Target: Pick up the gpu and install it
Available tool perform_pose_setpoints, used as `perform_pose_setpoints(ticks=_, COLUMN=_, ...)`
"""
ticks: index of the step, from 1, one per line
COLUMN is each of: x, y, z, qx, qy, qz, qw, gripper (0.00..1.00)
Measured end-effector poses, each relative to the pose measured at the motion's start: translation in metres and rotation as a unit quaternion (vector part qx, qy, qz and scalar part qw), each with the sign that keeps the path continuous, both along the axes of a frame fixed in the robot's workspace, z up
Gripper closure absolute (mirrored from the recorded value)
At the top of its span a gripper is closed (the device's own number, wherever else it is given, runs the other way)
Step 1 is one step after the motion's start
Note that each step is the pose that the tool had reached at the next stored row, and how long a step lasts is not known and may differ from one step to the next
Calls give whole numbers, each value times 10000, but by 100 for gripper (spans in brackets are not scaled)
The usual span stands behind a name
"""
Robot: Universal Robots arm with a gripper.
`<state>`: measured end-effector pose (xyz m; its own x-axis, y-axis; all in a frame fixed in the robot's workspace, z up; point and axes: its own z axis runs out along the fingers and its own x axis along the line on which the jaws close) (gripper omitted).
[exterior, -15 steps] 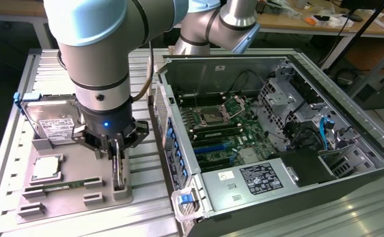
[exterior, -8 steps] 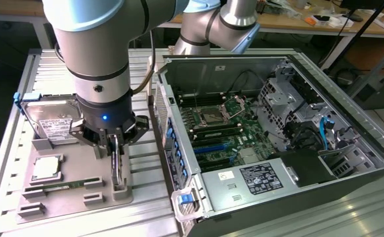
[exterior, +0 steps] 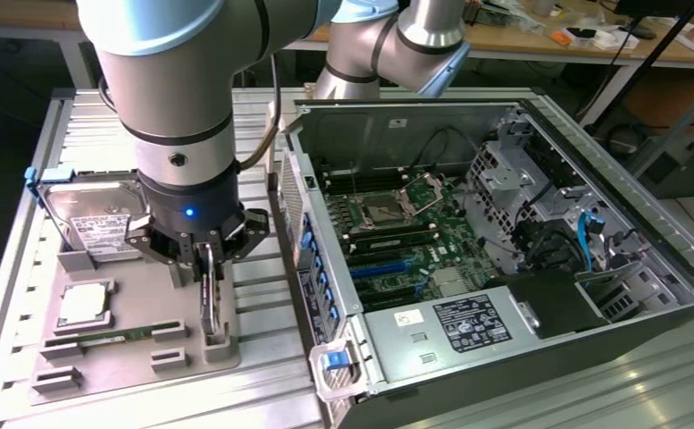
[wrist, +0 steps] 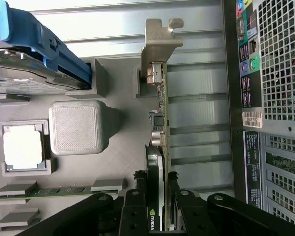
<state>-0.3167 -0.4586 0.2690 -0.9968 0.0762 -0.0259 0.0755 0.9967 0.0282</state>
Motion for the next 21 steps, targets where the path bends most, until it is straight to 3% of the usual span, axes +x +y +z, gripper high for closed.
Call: perform_pose_setpoints(ticks=21, x=0, y=0, z=106, qx=-1, qy=1, qz=0, qw=10000, gripper=73)
